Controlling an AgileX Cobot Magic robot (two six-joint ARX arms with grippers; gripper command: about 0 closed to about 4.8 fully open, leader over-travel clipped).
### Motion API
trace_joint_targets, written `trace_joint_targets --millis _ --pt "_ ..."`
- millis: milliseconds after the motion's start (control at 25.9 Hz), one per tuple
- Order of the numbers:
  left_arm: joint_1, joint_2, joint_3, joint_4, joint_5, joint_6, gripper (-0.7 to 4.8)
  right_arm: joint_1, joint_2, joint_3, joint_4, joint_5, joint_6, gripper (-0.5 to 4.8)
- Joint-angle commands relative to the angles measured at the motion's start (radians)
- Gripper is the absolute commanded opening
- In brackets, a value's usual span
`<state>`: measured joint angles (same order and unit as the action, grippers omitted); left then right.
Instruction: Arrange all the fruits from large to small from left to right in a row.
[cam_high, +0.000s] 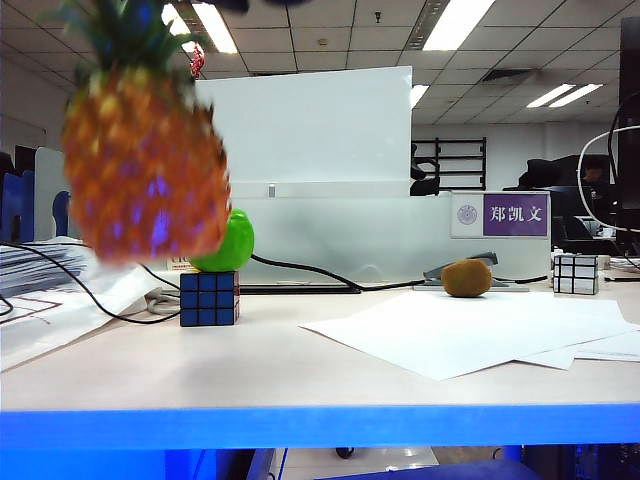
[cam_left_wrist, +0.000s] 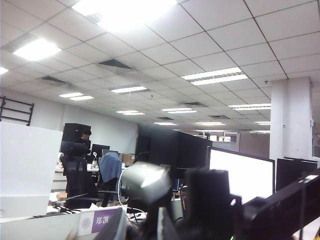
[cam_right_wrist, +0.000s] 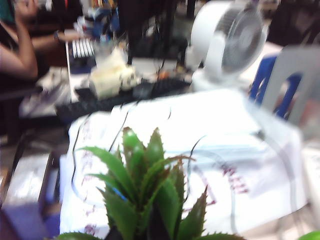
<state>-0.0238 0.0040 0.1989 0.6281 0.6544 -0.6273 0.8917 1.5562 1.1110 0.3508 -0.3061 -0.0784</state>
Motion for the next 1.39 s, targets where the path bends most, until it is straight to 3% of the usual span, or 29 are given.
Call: trace_joint_targets --millis 39,154,618,811,1119,1197,1274,1312,1351,1390 --pt "0.001 -0.002 0.003 0.008 0.005 -0.006 0.94 0.014 0.042 0.008 0.086 0.001 -0.005 -0.05" --pt "0.001 -0.002 0.003 0.006 0.004 -0.004 0.94 0.027 0.074 -0.008 0.13 0.061 -0.031 -0.05" --pt "0.001 -0.002 0.004 0.002 -0.06 0.018 0.94 0.026 0.14 -0.117 0.235 0.105 -0.023 -0.05" --pt "0.001 -0.002 0.004 0.002 -0.06 0.012 0.94 0.026 0.153 -0.154 0.335 0.104 0.054 -0.05" --pt "0.0 -0.002 0.011 -0.007 -0.037 -0.003 0.94 0.025 0.224 -0.154 0.394 0.131 0.076 -0.05" --pt "0.001 -0.002 0.015 -0.065 0.015 0.0 0.94 0.025 0.227 -0.162 0.401 0.134 0.076 -0.04" --pt "0.001 -0.002 0.031 -0.224 0.043 0.033 0.94 0.025 0.227 -0.165 0.397 0.138 0.076 -0.05" --pt "0.001 -0.002 0.06 -0.383 0.04 0.118 0.94 0.025 0.227 -0.165 0.394 0.157 0.076 -0.05" --pt "0.001 -0.002 0.077 -0.458 0.027 0.165 0.94 0.023 0.227 -0.165 0.394 0.158 0.076 -0.05" --pt "0.001 -0.002 0.121 -0.627 -0.048 0.26 0.93 0.023 0.227 -0.167 0.394 0.159 0.075 -0.05"
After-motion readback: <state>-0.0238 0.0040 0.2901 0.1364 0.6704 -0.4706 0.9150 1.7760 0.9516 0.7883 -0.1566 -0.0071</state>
